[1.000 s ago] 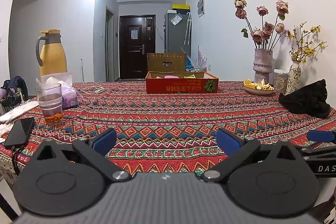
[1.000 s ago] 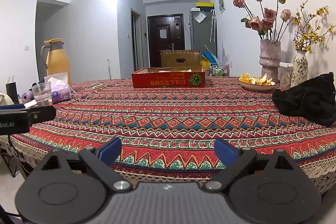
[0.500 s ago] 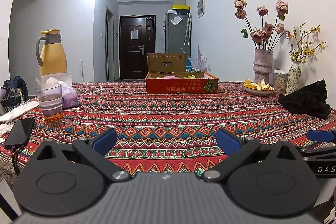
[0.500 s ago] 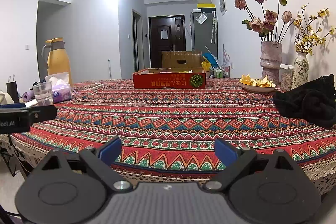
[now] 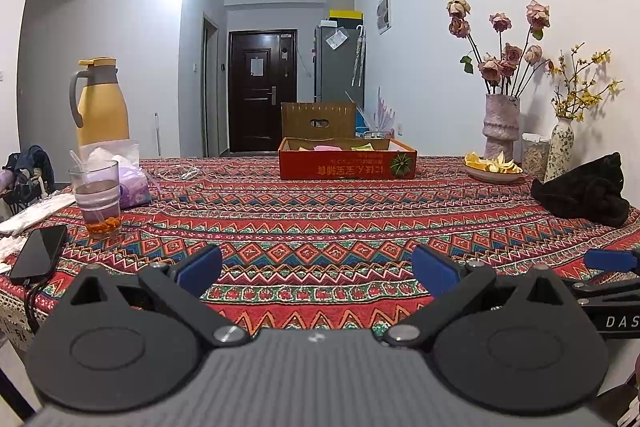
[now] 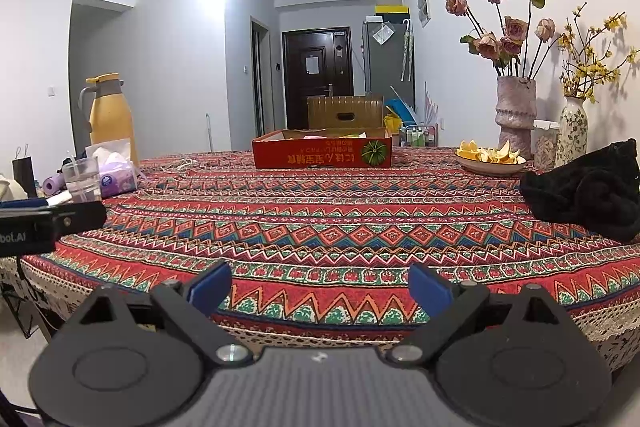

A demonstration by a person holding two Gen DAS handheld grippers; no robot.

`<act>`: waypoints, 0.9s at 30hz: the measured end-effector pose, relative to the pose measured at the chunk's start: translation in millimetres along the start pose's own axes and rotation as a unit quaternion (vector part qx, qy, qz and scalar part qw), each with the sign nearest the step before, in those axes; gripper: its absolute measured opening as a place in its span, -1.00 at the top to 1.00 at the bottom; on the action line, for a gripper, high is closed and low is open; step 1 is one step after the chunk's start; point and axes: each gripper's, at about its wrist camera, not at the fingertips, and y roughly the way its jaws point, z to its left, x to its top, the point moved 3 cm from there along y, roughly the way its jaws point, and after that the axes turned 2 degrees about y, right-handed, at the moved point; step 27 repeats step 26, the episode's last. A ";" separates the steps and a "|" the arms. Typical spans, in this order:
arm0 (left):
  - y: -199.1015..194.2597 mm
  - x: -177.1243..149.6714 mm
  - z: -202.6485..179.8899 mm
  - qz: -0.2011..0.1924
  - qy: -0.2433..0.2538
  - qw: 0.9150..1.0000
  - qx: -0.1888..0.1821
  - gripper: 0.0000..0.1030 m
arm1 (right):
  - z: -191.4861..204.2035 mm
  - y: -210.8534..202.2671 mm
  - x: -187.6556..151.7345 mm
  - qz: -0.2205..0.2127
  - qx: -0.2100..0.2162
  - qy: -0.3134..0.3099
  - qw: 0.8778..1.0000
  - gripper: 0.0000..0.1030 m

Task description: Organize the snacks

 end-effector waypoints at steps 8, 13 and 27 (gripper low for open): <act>-0.2 0.0 -1.3 0.000 0.004 1.000 0.001 -1.00 | 0.1 -0.2 -1.0 0.000 -0.002 -0.002 1.000 -0.85; -0.1 -0.5 -2.1 0.001 0.005 1.000 0.001 -1.00 | 0.2 -0.6 -1.8 0.000 0.000 -0.001 1.000 -0.85; 7.2 -6.1 -1.7 0.016 -0.004 1.000 -0.008 -1.00 | 2.2 0.9 -1.8 0.002 -0.001 -0.004 1.000 -0.85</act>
